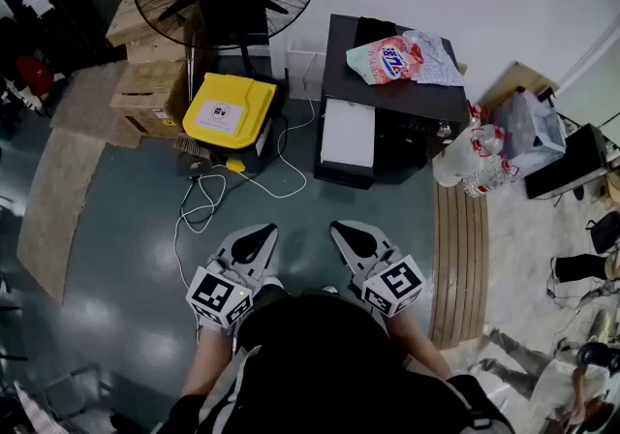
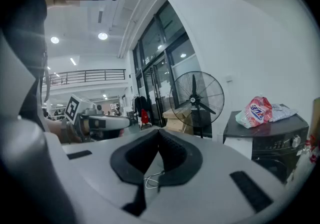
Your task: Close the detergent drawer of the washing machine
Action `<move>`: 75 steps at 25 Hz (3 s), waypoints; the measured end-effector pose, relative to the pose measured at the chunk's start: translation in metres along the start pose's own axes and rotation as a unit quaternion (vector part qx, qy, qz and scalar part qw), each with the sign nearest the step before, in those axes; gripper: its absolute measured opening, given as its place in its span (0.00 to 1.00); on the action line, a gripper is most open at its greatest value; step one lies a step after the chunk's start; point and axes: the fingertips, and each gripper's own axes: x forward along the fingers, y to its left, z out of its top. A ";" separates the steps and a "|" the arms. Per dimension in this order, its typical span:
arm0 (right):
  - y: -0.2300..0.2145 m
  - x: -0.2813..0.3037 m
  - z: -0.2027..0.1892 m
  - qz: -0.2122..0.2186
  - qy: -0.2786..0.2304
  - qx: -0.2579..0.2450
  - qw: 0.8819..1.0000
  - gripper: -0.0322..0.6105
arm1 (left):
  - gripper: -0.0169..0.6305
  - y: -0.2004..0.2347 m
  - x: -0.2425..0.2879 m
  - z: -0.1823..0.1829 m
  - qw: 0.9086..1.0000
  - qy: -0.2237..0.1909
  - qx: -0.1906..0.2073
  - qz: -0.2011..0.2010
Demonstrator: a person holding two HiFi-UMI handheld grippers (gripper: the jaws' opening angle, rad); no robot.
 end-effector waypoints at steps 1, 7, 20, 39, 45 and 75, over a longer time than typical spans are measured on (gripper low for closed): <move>0.003 0.007 0.000 0.001 0.000 0.000 1.000 0.08 | 0.04 0.007 -0.003 0.000 1.000 0.001 -0.001 0.002; 0.025 0.051 0.000 0.000 0.000 0.006 1.000 0.08 | 0.04 0.051 -0.031 -0.004 1.000 0.005 -0.009 0.014; 0.028 0.124 -0.005 -0.038 0.010 0.016 0.999 0.08 | 0.04 0.141 -0.067 -0.028 0.999 0.017 -0.038 0.025; -0.127 0.206 0.010 0.041 0.027 0.034 0.998 0.08 | 0.04 0.216 0.087 -0.019 0.994 0.055 -0.046 0.088; -0.201 0.210 0.015 0.051 0.035 0.047 0.997 0.08 | 0.04 0.222 0.160 -0.012 0.992 0.073 -0.039 0.093; -0.316 0.058 -0.114 -0.271 0.117 0.155 0.943 0.08 | 0.05 0.158 0.310 -0.120 0.950 0.243 -0.021 -0.196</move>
